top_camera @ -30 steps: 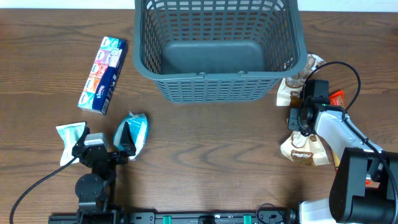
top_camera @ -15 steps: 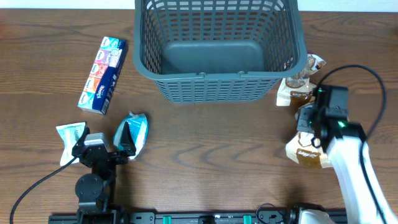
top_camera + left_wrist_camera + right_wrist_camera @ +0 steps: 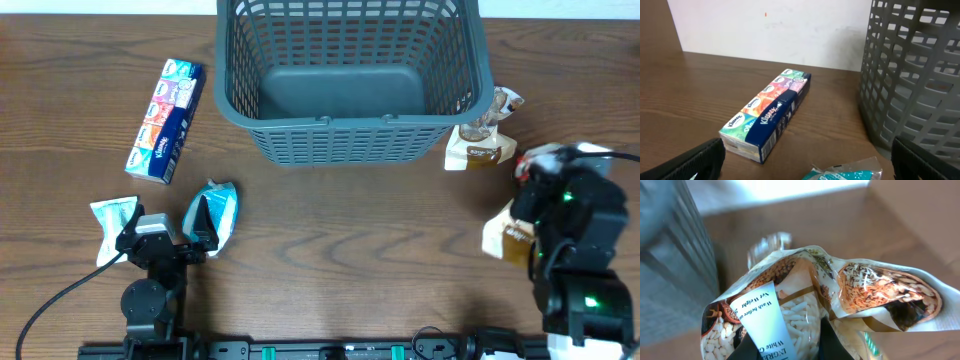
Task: Pack container
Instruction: 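Lift the snack bag with the right gripper over the basket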
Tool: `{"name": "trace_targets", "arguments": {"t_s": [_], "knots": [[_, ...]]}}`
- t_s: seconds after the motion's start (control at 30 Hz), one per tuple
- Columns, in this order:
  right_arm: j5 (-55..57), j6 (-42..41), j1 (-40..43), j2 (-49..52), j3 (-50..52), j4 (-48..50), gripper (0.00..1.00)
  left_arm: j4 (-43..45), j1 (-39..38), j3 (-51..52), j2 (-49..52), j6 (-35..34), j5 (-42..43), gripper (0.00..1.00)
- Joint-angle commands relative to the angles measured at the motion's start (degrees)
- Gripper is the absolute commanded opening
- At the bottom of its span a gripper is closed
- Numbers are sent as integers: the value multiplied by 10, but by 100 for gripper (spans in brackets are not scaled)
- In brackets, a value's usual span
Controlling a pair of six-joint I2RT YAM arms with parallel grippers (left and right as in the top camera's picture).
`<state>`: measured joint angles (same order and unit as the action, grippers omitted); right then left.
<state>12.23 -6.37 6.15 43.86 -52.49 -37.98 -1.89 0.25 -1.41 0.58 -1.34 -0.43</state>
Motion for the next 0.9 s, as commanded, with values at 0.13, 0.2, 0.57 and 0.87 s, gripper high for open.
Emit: {"name": "trace_targets", "arguments": {"t_s": [0.13,0.2,0.57,0.87], "knots": [[-83,50,1,73,-192,9,1,-21,-2,12,-3,0,-16,99],[-116,66,1,106,-237,9,1,-21,-2,12,-3,0,-16,99],[-387,188,-62,317,-482,-12,1,-21,-2,12,-3,0,-16,99],[-411,324,-183,436,-632,-70,1,-21,-2,12,-3,0,-16,99]]}}
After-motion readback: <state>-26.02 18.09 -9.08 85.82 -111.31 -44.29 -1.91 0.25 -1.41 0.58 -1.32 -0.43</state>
